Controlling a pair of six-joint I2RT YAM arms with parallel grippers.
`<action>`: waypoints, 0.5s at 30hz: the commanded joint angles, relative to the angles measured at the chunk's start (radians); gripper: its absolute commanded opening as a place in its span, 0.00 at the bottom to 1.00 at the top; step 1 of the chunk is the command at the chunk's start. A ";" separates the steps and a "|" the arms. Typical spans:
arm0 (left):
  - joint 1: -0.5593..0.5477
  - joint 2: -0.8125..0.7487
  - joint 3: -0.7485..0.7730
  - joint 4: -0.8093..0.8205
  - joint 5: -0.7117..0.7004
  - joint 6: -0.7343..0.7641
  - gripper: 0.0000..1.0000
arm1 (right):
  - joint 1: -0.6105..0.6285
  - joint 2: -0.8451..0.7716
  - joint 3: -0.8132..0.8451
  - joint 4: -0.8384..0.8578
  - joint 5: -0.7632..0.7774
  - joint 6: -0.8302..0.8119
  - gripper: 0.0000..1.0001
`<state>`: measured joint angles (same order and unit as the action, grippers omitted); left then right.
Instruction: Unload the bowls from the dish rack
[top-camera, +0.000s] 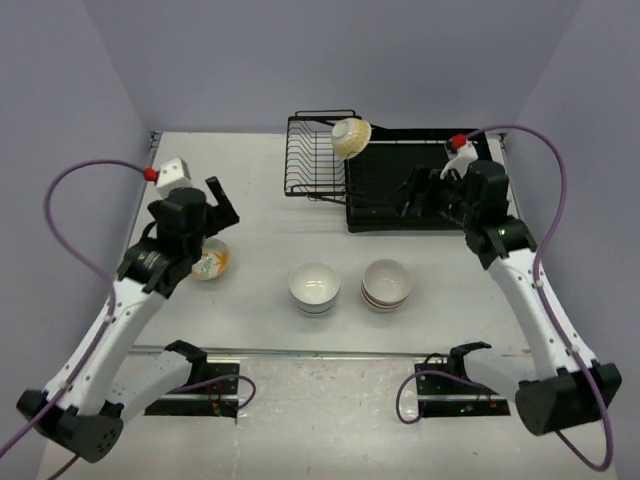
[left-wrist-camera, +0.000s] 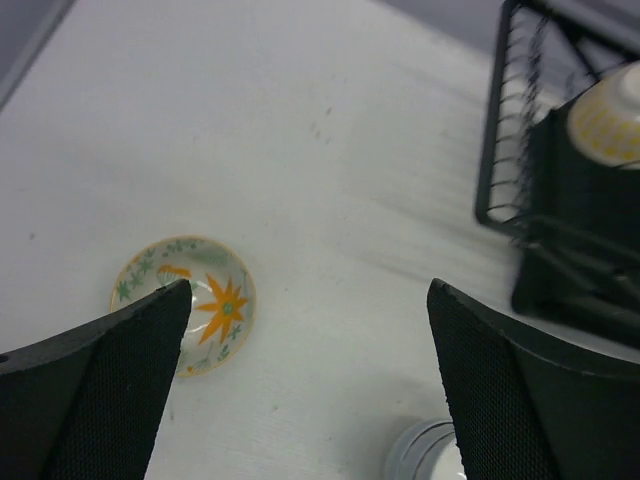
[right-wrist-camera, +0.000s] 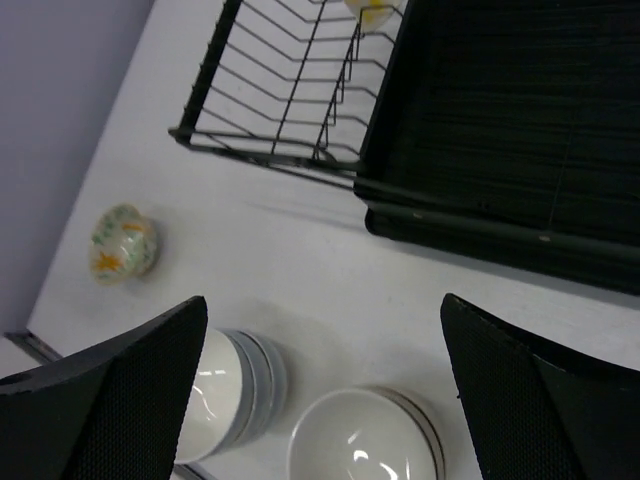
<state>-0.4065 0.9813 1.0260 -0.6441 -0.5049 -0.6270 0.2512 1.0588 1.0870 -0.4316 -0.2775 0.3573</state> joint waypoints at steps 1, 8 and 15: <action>-0.003 -0.159 0.098 -0.086 -0.044 0.062 1.00 | -0.128 0.159 0.117 0.249 -0.357 0.127 0.99; -0.003 -0.378 0.073 -0.101 -0.021 0.234 1.00 | -0.247 0.643 0.434 0.505 -0.701 0.411 0.99; -0.003 -0.544 -0.107 0.029 -0.061 0.283 1.00 | -0.280 1.038 0.784 0.683 -0.767 0.633 0.99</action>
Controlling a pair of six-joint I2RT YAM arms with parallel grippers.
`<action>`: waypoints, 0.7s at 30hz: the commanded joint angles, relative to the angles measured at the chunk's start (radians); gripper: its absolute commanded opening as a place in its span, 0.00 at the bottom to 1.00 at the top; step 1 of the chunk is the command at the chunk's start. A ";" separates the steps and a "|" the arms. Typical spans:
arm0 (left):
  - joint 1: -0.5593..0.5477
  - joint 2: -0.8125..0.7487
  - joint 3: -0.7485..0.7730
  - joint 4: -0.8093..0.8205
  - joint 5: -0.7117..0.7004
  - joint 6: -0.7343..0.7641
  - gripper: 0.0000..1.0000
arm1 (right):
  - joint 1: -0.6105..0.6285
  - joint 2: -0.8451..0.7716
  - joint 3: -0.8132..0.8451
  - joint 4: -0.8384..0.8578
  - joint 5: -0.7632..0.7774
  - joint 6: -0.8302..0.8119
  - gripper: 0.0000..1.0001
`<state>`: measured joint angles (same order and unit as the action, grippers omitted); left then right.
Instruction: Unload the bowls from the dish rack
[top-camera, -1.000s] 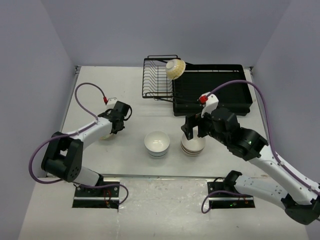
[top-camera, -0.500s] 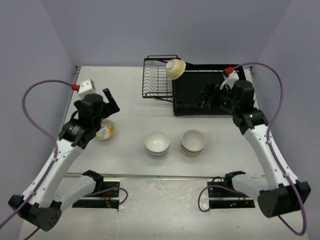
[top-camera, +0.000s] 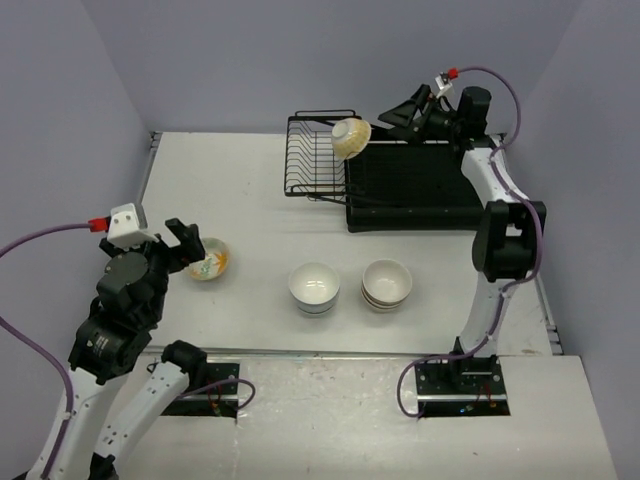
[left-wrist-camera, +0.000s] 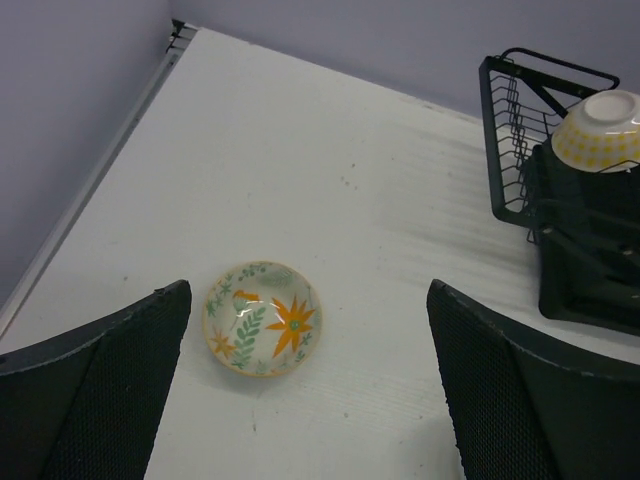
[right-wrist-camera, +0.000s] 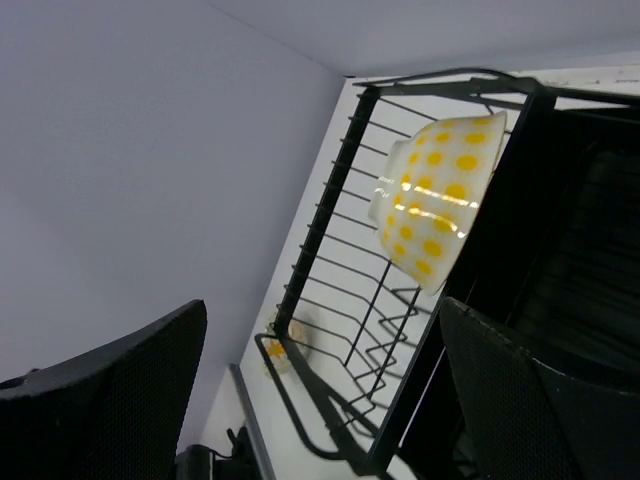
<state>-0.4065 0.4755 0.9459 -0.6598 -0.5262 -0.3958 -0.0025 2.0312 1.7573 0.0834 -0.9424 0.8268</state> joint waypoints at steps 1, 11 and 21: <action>-0.003 -0.052 -0.035 0.037 -0.072 0.040 1.00 | -0.028 0.128 0.148 0.167 -0.093 0.179 0.99; -0.003 -0.164 -0.116 0.092 -0.210 0.006 1.00 | -0.027 0.294 0.244 0.200 -0.060 0.199 0.95; -0.003 -0.110 -0.128 0.066 -0.273 -0.054 1.00 | -0.008 0.435 0.336 0.375 -0.144 0.405 0.89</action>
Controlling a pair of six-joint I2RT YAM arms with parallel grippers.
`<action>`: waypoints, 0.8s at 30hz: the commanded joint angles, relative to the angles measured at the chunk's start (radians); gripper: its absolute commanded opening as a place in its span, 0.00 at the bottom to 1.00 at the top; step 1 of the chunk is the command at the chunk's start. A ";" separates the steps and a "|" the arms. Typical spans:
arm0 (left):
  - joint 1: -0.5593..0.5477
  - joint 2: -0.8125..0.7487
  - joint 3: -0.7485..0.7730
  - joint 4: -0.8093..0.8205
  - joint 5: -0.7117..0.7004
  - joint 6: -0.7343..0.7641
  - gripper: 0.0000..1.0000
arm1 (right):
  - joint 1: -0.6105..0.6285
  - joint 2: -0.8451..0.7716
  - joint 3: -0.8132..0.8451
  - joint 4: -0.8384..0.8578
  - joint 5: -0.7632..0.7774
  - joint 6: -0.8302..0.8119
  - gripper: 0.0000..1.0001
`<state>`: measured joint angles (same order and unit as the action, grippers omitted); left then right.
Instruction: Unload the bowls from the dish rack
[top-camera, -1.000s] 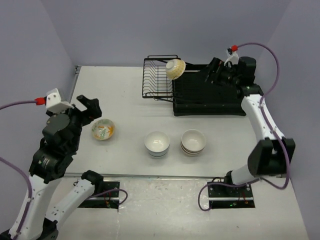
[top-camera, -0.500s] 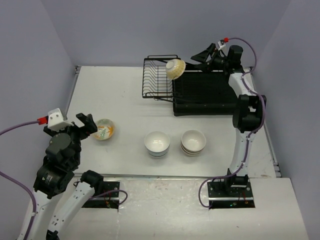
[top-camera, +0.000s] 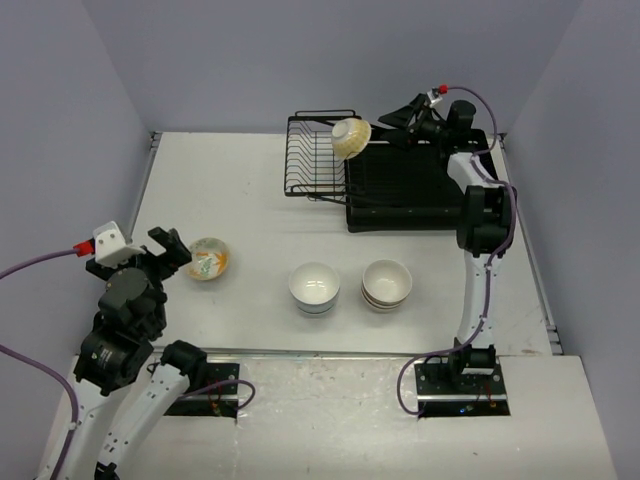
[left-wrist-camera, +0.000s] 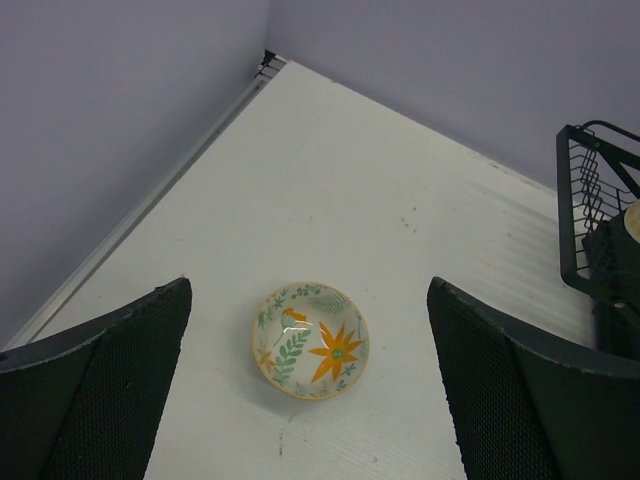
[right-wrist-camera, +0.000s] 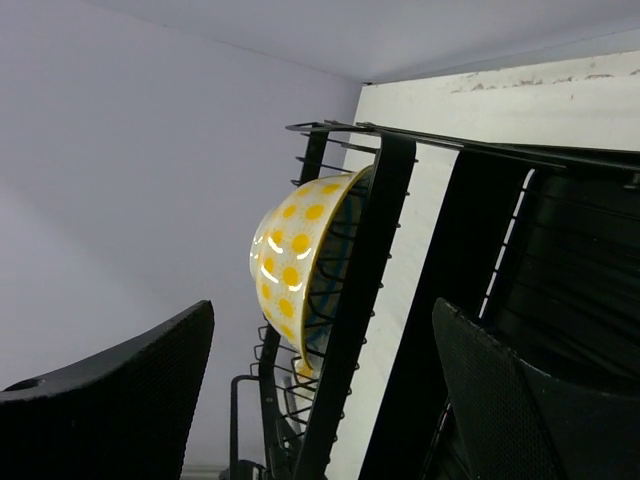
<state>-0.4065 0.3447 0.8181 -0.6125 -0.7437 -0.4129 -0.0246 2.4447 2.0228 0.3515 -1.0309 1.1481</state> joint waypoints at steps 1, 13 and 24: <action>-0.003 0.017 -0.005 0.025 -0.054 -0.035 1.00 | 0.017 0.027 0.080 0.116 -0.058 0.088 0.89; -0.003 0.011 -0.025 0.036 -0.028 -0.032 1.00 | 0.071 0.096 0.149 0.199 -0.070 0.173 0.84; -0.003 0.020 -0.033 0.048 0.001 -0.023 1.00 | 0.072 0.094 0.111 0.299 -0.081 0.239 0.81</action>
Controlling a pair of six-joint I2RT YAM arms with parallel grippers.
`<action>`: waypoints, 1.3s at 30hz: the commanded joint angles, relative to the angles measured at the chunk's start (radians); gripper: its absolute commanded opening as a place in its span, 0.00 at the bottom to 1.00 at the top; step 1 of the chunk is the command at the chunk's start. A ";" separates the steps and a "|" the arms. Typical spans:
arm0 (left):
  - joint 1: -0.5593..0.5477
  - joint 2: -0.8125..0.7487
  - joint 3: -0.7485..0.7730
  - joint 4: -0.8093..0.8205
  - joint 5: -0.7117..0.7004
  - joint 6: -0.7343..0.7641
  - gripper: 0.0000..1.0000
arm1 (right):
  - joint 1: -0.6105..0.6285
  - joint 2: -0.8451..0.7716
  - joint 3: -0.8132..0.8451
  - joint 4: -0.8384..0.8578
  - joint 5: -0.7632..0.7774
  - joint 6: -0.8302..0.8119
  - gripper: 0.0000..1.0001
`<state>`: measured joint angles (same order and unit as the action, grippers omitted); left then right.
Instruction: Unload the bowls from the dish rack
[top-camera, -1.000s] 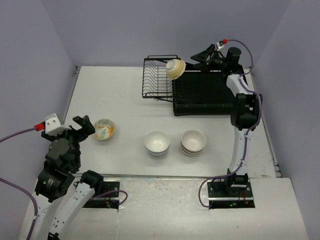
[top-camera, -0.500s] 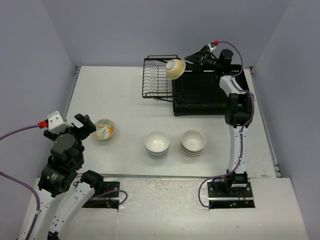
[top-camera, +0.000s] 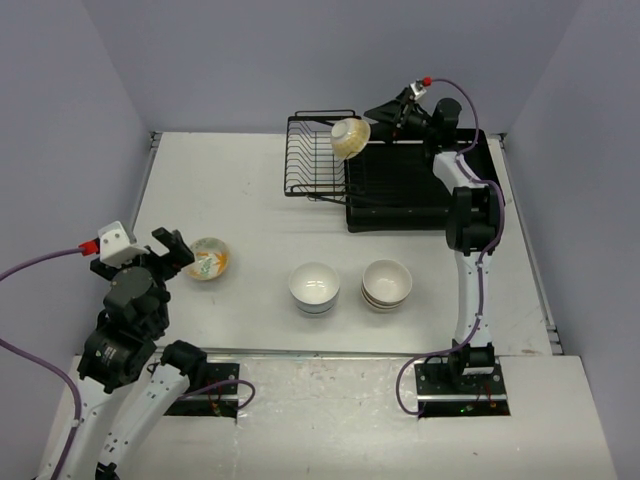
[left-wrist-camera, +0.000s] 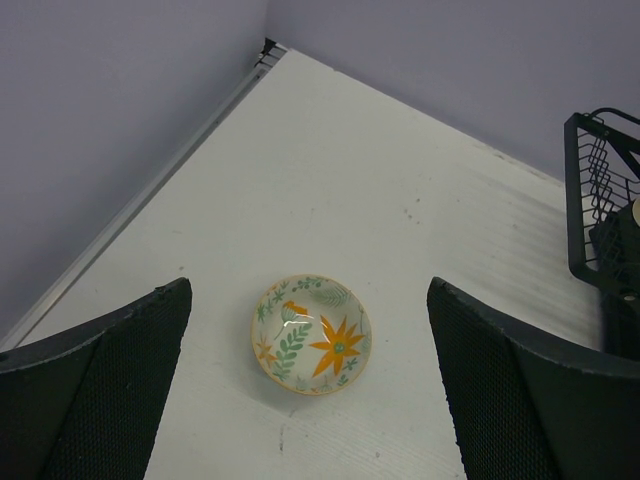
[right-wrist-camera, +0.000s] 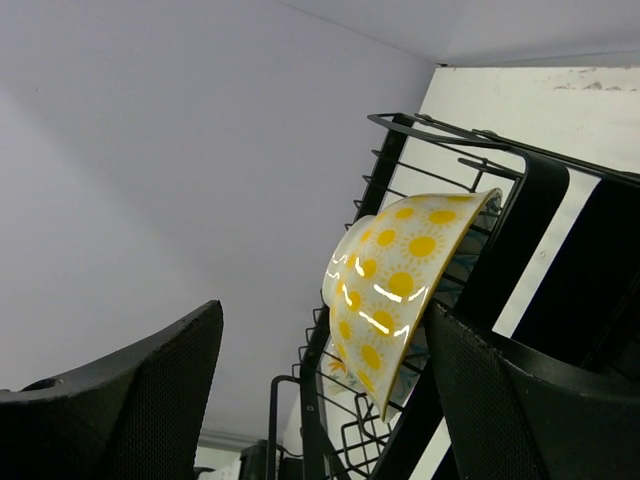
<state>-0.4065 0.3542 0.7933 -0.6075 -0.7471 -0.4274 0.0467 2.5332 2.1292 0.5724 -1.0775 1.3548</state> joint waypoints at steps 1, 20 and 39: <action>-0.003 0.014 -0.006 0.043 0.006 -0.008 1.00 | -0.001 0.007 0.003 0.081 -0.035 0.032 0.81; -0.003 0.009 -0.005 0.046 0.012 -0.004 1.00 | -0.001 0.079 0.031 0.263 -0.108 0.239 0.81; -0.003 0.000 0.000 0.043 0.012 -0.002 1.00 | 0.018 0.117 0.069 0.339 -0.150 0.339 0.75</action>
<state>-0.4065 0.3580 0.7906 -0.6075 -0.7288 -0.4274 0.0509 2.6194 2.1384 0.8547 -1.1984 1.6520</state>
